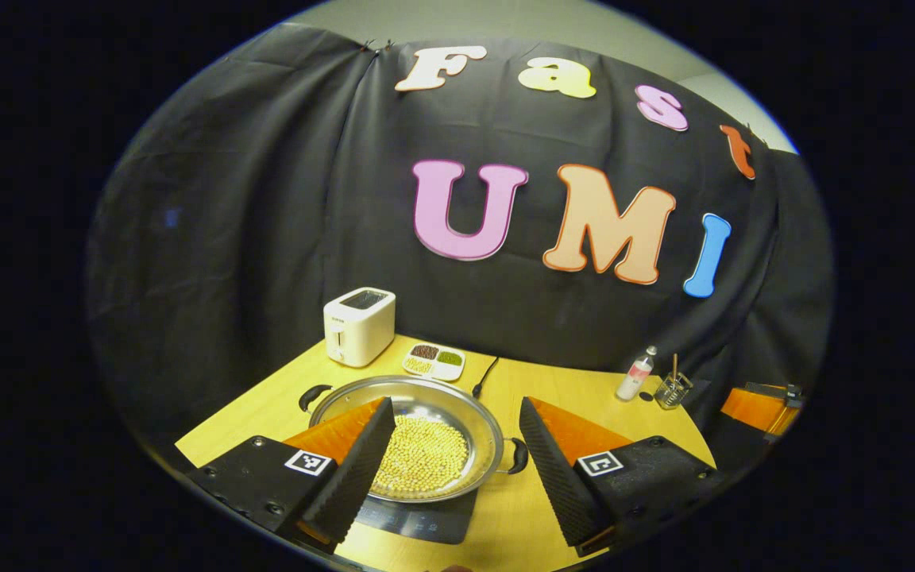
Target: First push the handle of the pot to place it horizontally, then grasp the pot with both hands and set it on the induction cooktop.
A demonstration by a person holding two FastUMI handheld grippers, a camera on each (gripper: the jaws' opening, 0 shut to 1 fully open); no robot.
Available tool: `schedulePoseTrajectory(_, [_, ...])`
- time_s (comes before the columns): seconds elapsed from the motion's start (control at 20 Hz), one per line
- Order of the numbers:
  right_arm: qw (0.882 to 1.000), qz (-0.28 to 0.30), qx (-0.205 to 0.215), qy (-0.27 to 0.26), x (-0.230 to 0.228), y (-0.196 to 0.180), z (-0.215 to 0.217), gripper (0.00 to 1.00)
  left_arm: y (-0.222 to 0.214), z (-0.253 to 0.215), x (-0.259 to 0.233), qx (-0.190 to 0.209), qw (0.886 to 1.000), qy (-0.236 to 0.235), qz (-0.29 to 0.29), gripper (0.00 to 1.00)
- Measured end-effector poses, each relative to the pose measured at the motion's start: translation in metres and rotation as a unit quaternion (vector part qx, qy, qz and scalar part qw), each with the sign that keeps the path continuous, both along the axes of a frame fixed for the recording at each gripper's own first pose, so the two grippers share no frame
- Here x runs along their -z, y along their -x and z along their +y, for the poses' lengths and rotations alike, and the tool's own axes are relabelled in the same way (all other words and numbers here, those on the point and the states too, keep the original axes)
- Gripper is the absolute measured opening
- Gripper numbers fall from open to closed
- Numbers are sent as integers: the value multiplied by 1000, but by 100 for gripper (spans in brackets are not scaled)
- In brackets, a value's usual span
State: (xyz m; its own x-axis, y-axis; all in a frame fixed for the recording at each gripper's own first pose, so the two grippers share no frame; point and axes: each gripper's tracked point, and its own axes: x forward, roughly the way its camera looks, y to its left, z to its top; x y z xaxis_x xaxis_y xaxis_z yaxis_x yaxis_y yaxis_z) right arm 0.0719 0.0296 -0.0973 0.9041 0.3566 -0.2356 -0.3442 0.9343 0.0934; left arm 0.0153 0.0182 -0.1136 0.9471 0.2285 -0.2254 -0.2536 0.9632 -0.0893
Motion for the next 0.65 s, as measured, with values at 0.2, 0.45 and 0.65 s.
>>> schedulePoseTrajectory(0.2, [1000,-10,-10,-8,-10,5,-28,100,4,-27,-5,-7,999,-33,2,97])
schedulePoseTrajectory(0.45, [999,-25,3,-27,-26,1,-63,92,1,-52,-10,-1,999,-50,-3,96])
schedulePoseTrajectory(0.65, [999,-37,0,-35,-33,-2,-78,92,-5,-66,-6,1,999,-42,-2,96])
